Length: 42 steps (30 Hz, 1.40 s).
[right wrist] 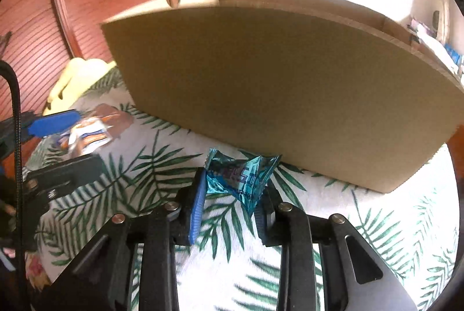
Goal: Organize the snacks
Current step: 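Carry the silver packet over the box while the right tool carries the teal packet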
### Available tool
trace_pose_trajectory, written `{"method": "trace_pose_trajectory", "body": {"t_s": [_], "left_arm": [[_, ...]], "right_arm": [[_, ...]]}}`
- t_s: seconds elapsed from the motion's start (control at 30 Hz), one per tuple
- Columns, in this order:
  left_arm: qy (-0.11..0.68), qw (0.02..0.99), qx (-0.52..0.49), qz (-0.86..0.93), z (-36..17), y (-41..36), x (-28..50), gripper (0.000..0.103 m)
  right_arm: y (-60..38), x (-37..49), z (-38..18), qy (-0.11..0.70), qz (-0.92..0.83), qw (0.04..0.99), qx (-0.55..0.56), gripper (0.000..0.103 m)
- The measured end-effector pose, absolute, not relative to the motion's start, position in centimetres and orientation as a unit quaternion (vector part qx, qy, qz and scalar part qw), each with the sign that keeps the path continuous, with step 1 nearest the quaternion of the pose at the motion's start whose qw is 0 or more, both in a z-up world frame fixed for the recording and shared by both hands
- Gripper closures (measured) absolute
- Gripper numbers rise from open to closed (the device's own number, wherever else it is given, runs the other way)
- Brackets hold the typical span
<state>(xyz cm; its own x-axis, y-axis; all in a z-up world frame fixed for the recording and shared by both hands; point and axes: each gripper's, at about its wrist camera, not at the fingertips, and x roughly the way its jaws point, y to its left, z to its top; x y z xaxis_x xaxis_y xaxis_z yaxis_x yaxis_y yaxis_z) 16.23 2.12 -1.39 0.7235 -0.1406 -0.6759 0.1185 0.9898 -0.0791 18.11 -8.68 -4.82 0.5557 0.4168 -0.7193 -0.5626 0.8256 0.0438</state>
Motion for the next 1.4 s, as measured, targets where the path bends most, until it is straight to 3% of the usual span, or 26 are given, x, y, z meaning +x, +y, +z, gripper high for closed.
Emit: {"method": "trace_pose_trajectory", "body": {"t_s": [0.77,1.4], "left_arm": [[0.287,0.953,0.038,-0.093,8.2,-1.5,16.5,0.024],[0.293,0.952,0.049,-0.075,7.7,-1.5,21.7,0.023]], "right_arm": [[-13.6,15.7,5.0,0.287,0.271,0.914,-0.093,0.073],[-14.6,19.8,5.9,0.298,0.242,0.920,-0.080,0.073]]}}
